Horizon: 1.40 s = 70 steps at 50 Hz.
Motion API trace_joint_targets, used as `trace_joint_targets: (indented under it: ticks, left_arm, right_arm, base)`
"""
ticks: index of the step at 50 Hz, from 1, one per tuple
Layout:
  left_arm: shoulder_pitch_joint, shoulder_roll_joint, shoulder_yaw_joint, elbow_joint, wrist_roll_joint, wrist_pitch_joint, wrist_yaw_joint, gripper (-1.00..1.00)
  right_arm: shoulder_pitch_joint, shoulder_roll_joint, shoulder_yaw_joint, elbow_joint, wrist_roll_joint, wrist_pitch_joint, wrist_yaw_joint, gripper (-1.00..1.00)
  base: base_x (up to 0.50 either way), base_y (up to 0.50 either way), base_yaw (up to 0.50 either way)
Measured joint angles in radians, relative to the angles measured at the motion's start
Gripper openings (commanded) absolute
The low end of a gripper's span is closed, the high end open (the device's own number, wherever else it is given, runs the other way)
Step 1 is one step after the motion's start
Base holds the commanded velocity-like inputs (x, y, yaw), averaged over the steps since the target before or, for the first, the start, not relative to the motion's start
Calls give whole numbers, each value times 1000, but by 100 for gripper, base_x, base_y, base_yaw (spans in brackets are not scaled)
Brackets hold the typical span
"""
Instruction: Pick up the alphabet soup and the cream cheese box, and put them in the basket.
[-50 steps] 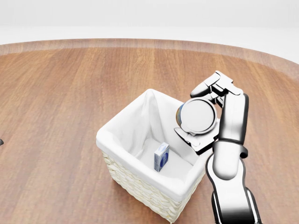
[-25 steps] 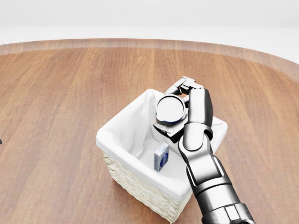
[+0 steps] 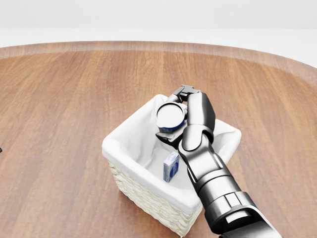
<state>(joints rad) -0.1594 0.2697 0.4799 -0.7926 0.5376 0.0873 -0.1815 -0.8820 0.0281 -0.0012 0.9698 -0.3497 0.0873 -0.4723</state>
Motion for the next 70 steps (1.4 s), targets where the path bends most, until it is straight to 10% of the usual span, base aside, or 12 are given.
trace_joint_targets:
  ticks: [16, 17, 19, 20, 70]
  left_arm:
    - [0, 0, 1, 2, -5, 0, 4, 100]
    - [0, 0, 1, 3, -6, 0, 5, 100]
    - [1, 0, 2, 4, -7, 0, 6, 100]
    - [1, 0, 2, 5, -8, 0, 7, 100]
    - [-2, 4, 6, -8, -9, 0, -4, 100]
  right_arm:
    - [-27, 7, -4, 97, 2, -3, -14, -97]
    - [-28, 7, -4, 97, 2, -1, -15, -69]
    - [-29, 8, -2, 96, 7, -1, -18, 78]
    - [-30, 8, -2, 94, 10, -1, -20, 100]
    - [41, 23, 27, -347, -9, 0, 34, 100]
  base:
    - [0, 0, 0]
    - [0, 0, 0]
    - [0, 0, 0]
    - [0, 0, 0]
    - [0, 0, 0]
